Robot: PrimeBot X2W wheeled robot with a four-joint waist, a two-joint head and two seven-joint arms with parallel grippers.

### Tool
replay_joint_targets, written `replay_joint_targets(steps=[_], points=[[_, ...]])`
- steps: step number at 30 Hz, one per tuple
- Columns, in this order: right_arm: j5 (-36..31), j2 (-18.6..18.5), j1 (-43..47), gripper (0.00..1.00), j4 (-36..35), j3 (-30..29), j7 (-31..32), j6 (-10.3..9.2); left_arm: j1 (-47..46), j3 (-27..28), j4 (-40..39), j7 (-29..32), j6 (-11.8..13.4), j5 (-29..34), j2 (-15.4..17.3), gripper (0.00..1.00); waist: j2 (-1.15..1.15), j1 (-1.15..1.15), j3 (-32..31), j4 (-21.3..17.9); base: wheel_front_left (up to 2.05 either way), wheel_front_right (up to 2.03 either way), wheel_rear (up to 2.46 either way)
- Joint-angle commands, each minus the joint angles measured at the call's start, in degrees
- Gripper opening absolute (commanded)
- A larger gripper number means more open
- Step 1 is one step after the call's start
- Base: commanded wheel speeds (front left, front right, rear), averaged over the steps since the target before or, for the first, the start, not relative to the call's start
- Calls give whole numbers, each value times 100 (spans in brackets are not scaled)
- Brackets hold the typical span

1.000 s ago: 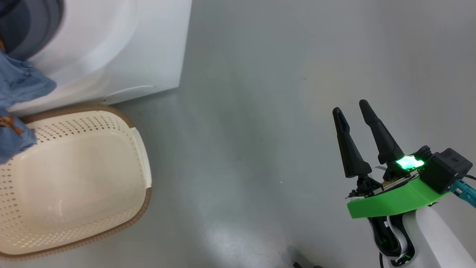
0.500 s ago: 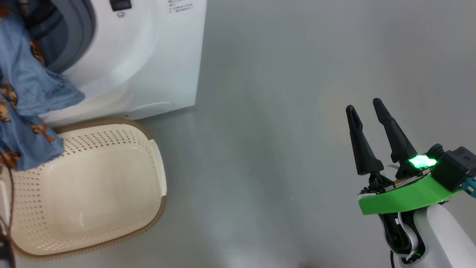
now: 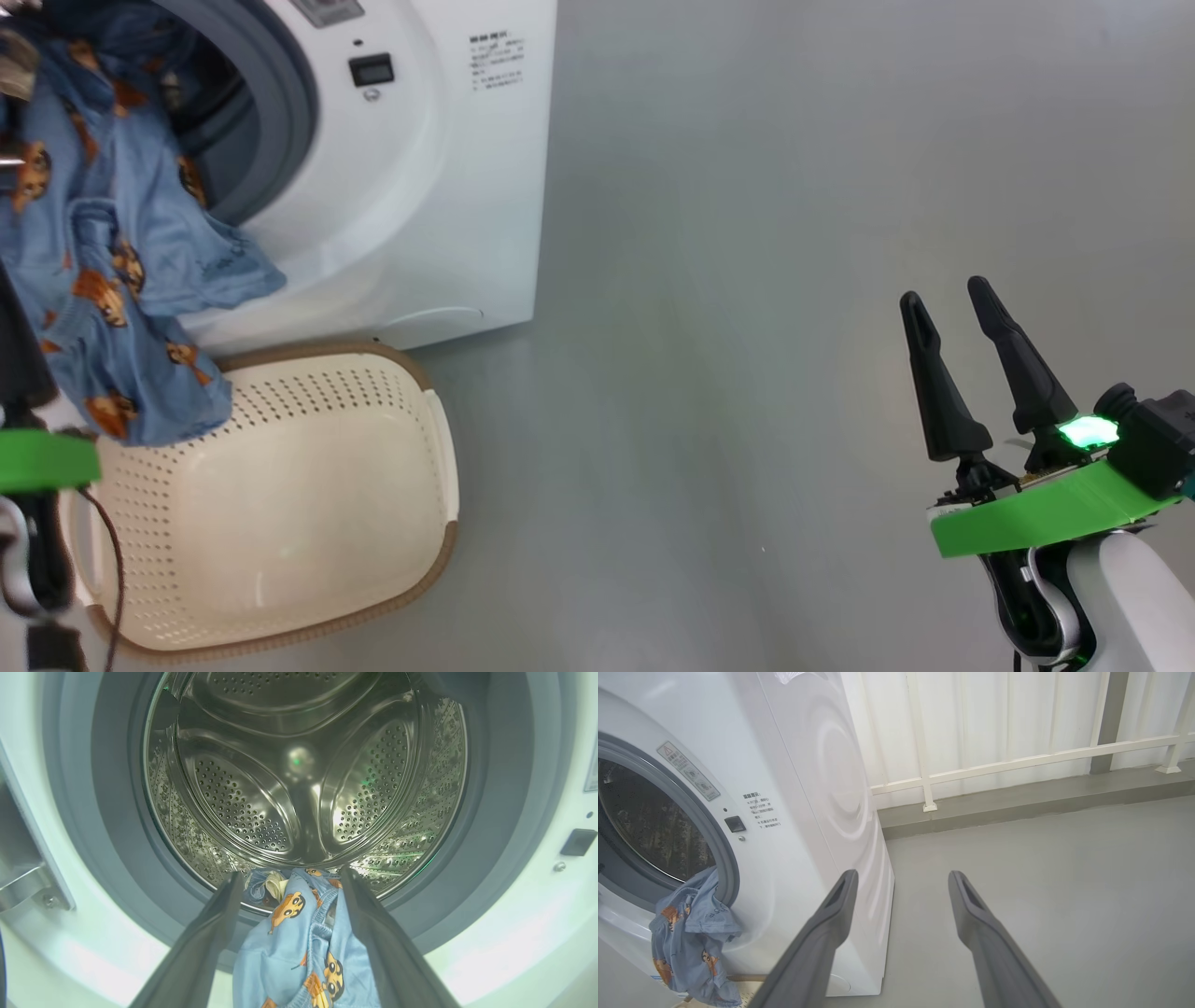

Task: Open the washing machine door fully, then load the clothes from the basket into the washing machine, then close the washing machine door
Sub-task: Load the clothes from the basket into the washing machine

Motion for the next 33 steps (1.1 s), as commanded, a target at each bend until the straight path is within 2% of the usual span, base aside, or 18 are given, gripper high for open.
replay_joint_targets(steps=[1,21,33], points=[[55,-126,131,100,-102,46,-46,31,178,130,-198,-30,-12,28,160,100,0,0,-181,102,0,0,0],[157,-353,829,100,-41,-232,-46,31,1743,23,-1087,-30,-12,-52,-434,100,0,0,-1074,463,0,0,0],[207,-391,1123,100,-59,-349,-46,31,2583,-102,-1619,-30,-12,-53,-574,100,0,0,-1387,532,0,0,0]])
